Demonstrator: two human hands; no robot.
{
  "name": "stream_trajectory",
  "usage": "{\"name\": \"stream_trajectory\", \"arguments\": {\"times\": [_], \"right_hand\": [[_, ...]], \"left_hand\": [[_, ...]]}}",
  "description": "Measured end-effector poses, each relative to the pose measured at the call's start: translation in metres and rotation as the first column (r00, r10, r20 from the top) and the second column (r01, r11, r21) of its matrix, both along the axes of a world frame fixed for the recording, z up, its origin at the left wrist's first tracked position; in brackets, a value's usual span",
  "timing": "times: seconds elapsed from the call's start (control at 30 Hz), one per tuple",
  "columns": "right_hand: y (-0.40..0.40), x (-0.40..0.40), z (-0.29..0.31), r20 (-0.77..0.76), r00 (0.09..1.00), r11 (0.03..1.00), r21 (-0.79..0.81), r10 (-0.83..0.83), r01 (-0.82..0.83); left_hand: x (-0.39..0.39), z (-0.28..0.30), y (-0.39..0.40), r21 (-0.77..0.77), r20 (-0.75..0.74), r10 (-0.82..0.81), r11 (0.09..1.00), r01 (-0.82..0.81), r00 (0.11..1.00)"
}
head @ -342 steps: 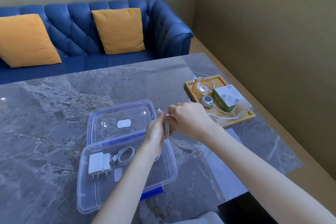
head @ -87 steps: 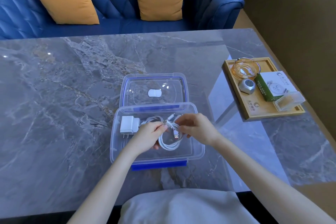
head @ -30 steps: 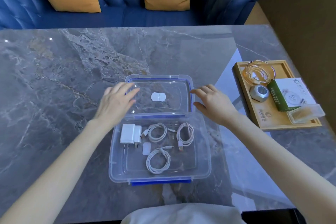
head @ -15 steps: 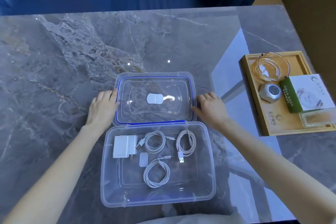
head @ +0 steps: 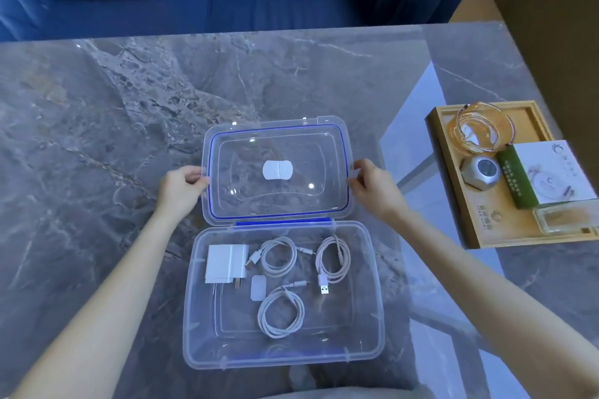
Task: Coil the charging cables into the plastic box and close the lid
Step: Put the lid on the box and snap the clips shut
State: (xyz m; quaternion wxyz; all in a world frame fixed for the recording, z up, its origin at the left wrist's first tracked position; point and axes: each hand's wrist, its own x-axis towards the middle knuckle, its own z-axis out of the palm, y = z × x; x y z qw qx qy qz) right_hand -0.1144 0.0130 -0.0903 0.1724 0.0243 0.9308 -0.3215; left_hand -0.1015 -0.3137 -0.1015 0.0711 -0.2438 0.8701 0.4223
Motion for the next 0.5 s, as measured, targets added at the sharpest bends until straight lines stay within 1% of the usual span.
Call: {"name": "stream_trajectory", "arguments": {"times": [0.07, 0.13, 0.17, 0.2, 0.3, 0.33, 0.37, 0.43, 0.47, 0.5], "right_hand": [[-0.001, -0.004, 0.008, -0.077, 0.997, 1.000, 0.025, 0.009, -0.007], [0.003, -0.012, 0.017, -0.159, 0.987, 0.999, 0.036, -0.028, 0.034], [0.002, -0.008, 0.029, -0.257, 0.966, 0.999, 0.020, -0.022, 0.028], [0.001, -0.004, 0.042, -0.322, 0.946, 1.000, 0.001, -0.023, 0.024], [0.003, -0.010, 0.047, -0.429, 0.899, 0.995, -0.070, -0.089, 0.065], [0.004, -0.004, 0.047, -0.444, 0.890, 0.994, -0.084, -0.104, 0.074], [0.004, 0.003, 0.051, -0.445, 0.885, 0.988, -0.127, -0.136, 0.088], [0.007, 0.014, 0.062, -0.385, 0.881, 0.934, -0.325, -0.274, 0.149], [0.008, 0.018, 0.069, -0.317, 0.880, 0.875, -0.443, -0.354, 0.193], [0.008, 0.022, 0.076, -0.211, 0.882, 0.797, -0.550, -0.422, 0.250]], "left_hand": [[-0.003, 0.010, 0.000, 0.025, -0.046, 0.021, 1.000, -0.020, 0.999], [-0.012, 0.022, 0.004, 0.061, -0.111, 0.036, 0.998, -0.030, 0.993], [-0.005, 0.041, 0.002, 0.069, -0.199, 0.063, 0.996, -0.050, 0.978], [0.002, 0.059, 0.001, 0.088, -0.269, 0.071, 0.995, -0.049, 0.961], [-0.006, 0.072, 0.001, 0.111, -0.321, 0.062, 0.993, -0.027, 0.945], [-0.002, 0.076, 0.003, 0.108, -0.337, 0.051, 0.994, -0.015, 0.940], [0.004, 0.081, 0.005, 0.112, -0.364, 0.049, 0.994, -0.009, 0.930], [0.015, 0.092, 0.007, 0.117, -0.436, 0.050, 0.993, 0.002, 0.898], [0.021, 0.097, 0.009, 0.116, -0.476, 0.044, 0.993, 0.013, 0.878], [0.028, 0.101, 0.011, 0.114, -0.516, 0.038, 0.993, 0.025, 0.856]]}}
